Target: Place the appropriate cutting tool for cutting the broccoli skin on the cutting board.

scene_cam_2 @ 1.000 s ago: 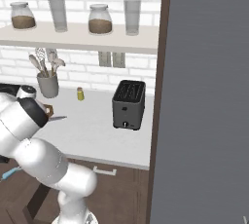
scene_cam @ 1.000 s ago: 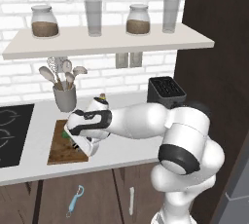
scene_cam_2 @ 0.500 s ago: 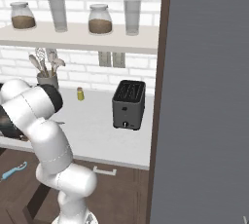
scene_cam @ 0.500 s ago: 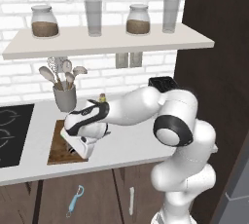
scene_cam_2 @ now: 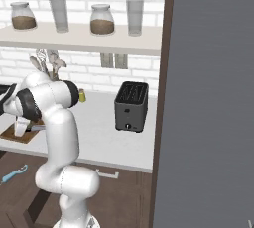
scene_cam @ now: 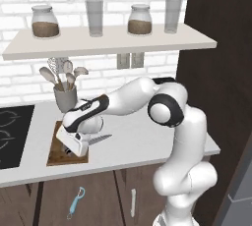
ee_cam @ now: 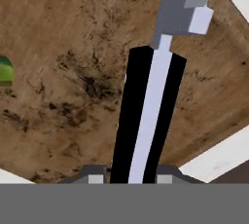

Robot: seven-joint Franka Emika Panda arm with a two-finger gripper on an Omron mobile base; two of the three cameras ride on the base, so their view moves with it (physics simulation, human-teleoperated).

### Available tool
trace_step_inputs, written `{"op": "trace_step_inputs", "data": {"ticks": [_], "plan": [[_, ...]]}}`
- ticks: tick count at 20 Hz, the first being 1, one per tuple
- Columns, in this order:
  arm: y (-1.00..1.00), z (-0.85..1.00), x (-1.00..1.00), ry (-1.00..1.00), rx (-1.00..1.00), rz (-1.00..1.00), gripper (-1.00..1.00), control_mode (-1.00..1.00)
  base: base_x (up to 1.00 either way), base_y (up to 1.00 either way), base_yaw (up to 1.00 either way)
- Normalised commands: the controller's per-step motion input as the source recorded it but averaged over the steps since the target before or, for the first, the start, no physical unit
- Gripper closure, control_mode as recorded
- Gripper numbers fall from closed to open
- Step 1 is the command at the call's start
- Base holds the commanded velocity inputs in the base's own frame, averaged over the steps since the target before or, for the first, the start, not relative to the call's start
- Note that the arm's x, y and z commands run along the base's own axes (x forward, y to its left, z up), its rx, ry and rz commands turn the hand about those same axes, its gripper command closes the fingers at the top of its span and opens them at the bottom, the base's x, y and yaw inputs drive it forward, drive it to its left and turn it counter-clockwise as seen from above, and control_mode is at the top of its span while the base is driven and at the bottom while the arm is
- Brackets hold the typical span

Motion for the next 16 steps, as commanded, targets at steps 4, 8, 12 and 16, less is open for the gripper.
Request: {"op": "trace_step_inputs", "data": {"ticks": [4,8,12,16], "plan": [[0.38,-0.13,0.07,0.0,-0.08,0.03,1.0,-1.0,0.0,0.0,0.0],[0.24,-0.15,0.03,0.0,-0.02,0.04,1.0,-1.0,0.0,0.0,0.0],[0.13,-0.04,0.0,-0.01,0.0,0.02,-1.0,-1.0,0.0,0.0,0.0],[0.03,0.01,-0.03,-0.01,0.0,0.0,-1.0,-1.0,0.0,0.0,0.0]]}}
